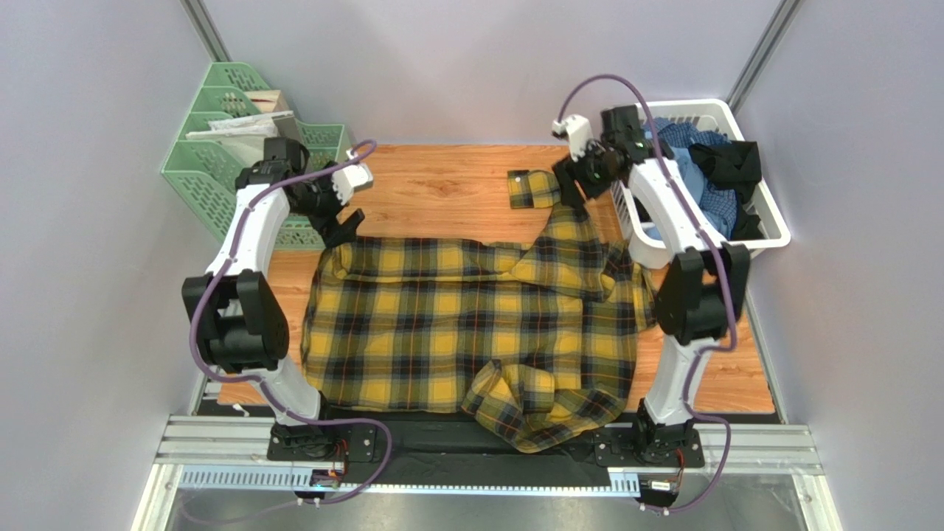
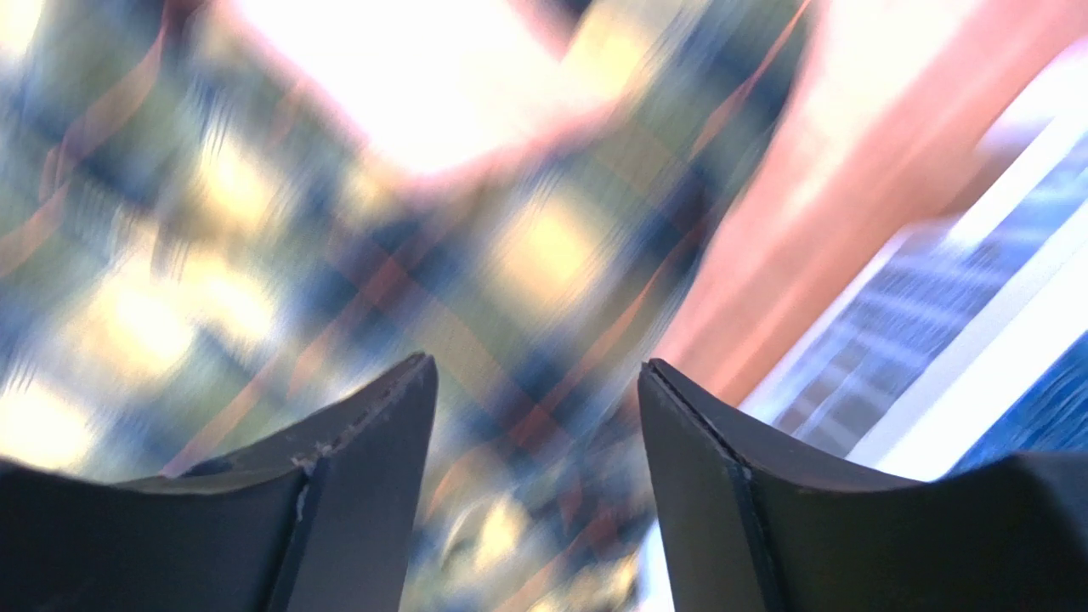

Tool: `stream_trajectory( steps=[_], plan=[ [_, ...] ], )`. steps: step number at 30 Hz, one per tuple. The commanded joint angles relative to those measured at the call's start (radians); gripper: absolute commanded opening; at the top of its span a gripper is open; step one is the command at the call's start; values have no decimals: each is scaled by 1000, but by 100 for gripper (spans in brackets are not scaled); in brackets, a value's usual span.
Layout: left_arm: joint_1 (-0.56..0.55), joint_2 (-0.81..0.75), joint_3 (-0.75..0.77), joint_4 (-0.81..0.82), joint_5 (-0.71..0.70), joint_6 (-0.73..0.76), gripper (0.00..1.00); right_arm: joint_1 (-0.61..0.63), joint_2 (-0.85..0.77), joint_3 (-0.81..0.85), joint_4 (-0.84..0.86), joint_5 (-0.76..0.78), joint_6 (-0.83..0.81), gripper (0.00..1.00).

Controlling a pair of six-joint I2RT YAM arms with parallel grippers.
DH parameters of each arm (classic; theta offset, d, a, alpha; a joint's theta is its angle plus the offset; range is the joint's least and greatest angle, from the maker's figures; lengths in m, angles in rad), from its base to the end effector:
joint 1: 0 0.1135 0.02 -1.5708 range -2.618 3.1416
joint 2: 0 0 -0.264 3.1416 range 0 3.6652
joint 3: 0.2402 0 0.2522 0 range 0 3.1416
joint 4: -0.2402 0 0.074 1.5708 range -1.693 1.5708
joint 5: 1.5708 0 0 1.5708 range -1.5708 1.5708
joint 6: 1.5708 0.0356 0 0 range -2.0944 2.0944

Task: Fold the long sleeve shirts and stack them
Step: Fold the shirt

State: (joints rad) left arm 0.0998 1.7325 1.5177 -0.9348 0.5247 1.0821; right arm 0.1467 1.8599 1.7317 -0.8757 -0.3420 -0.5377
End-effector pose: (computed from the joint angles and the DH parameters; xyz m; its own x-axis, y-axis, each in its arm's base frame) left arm 0.3575 0.0179 0.2848 -0.3225 0.7357 -0.5956 0.8570 0.4941 0.1464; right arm 0.3976 0.0708 0.3040 -0.5550 -0.5697 -0.6061 -0.6987 0.7147 -0.0321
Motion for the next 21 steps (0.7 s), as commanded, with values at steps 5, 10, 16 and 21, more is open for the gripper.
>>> stream_trajectory(
  steps=[5,10,16,21],
  plan=[
    [3,-186,-11,221,205,-372,99,85,504,549,76,90,151,73],
    [3,-197,-68,255,207,-358,99,120,621,643,122,113,137,75],
    [-3,2,16,43,167,-105,99,102,419,343,107,13,47,75],
    [-20,118,70,-120,89,137,99,68,177,114,-38,-75,-76,72]
  ],
)
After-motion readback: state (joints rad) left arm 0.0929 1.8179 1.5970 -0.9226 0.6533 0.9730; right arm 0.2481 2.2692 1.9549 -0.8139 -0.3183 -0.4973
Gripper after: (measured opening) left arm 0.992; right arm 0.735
